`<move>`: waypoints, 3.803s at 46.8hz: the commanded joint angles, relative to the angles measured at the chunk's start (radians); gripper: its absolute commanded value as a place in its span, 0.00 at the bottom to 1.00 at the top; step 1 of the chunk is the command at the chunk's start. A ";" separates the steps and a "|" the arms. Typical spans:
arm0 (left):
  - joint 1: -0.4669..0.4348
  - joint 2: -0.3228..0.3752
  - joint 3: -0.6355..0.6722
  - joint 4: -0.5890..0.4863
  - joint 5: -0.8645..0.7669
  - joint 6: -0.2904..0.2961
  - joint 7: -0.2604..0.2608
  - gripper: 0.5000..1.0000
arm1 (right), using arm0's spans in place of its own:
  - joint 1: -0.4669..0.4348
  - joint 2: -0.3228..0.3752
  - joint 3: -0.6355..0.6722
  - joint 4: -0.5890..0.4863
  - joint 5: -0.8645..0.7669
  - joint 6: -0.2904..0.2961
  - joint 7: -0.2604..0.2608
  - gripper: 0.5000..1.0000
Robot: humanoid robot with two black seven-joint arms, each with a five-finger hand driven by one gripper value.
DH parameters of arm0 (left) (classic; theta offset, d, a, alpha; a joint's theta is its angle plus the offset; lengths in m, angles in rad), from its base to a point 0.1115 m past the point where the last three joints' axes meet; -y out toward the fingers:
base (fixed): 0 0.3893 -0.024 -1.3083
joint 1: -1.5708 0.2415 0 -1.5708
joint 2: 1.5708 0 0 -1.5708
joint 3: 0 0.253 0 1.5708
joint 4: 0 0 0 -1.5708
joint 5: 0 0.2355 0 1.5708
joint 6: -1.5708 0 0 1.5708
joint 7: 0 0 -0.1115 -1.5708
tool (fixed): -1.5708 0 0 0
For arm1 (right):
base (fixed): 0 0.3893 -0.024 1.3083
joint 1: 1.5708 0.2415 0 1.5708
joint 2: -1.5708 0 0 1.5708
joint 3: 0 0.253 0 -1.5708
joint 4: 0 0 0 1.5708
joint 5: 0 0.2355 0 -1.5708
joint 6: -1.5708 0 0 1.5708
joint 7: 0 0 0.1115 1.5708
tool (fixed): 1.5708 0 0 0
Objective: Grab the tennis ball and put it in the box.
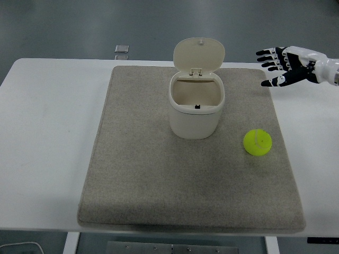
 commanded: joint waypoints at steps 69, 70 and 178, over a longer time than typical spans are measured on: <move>0.000 0.000 0.000 0.000 -0.001 0.000 0.000 0.98 | -0.191 -0.189 -0.053 0.425 -0.322 -0.113 0.078 0.86; 0.000 0.000 0.000 0.000 0.000 0.000 0.000 0.98 | -0.193 -0.189 -0.053 0.427 -0.322 -0.113 0.081 0.86; 0.000 0.000 0.000 0.000 0.000 0.000 0.000 0.98 | -0.020 0.040 0.071 0.401 -0.131 -0.126 0.087 0.05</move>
